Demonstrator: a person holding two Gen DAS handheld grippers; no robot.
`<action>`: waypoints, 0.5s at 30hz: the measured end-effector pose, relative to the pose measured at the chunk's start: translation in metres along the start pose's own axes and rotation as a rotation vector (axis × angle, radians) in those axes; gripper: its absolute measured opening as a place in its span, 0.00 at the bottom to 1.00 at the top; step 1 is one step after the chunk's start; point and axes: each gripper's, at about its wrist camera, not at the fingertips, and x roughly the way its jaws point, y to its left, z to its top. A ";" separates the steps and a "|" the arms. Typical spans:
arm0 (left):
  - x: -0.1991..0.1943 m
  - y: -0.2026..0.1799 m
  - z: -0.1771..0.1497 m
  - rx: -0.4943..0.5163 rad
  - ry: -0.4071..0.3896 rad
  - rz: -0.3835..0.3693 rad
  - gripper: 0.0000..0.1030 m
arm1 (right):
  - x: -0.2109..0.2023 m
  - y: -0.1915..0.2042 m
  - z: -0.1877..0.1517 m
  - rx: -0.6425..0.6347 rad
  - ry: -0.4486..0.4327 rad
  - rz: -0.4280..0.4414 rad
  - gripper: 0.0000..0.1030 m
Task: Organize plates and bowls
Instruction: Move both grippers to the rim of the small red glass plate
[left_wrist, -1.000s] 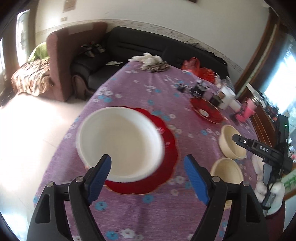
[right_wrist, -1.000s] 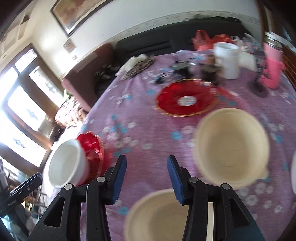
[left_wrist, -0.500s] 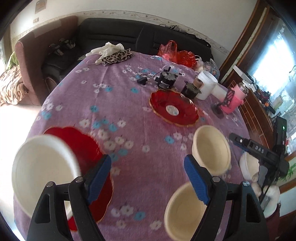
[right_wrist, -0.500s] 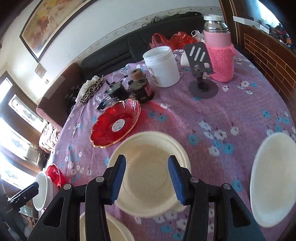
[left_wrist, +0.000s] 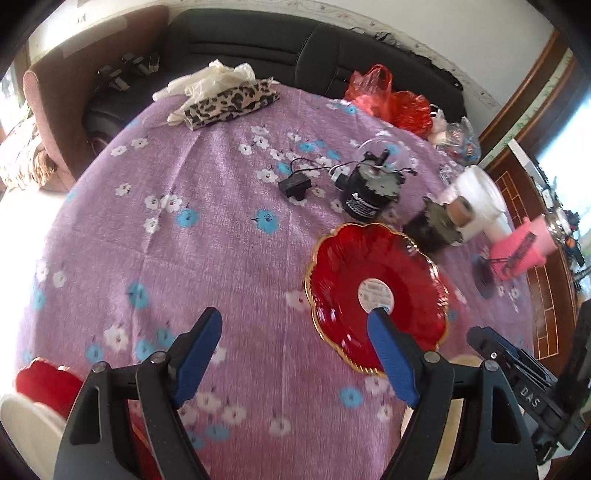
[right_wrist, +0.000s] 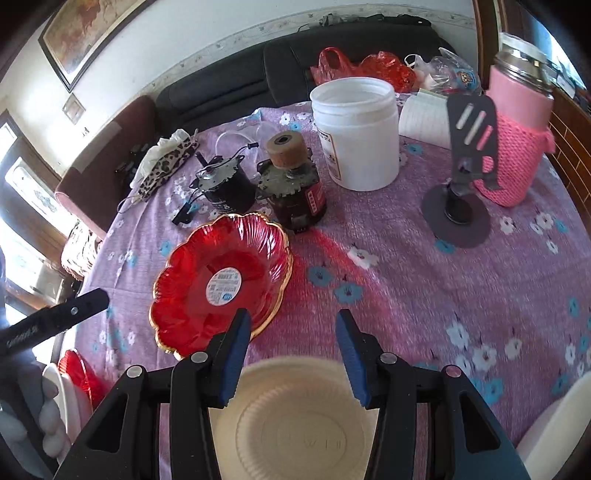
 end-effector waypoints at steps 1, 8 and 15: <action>0.005 0.001 0.001 -0.006 0.006 0.003 0.78 | 0.005 -0.001 0.003 0.003 0.007 0.000 0.50; 0.041 0.007 0.000 -0.081 0.093 -0.027 0.78 | 0.030 -0.012 0.015 0.079 0.056 0.033 0.50; 0.066 0.021 0.002 -0.222 0.146 -0.083 0.78 | 0.048 -0.015 0.028 0.145 0.104 0.084 0.50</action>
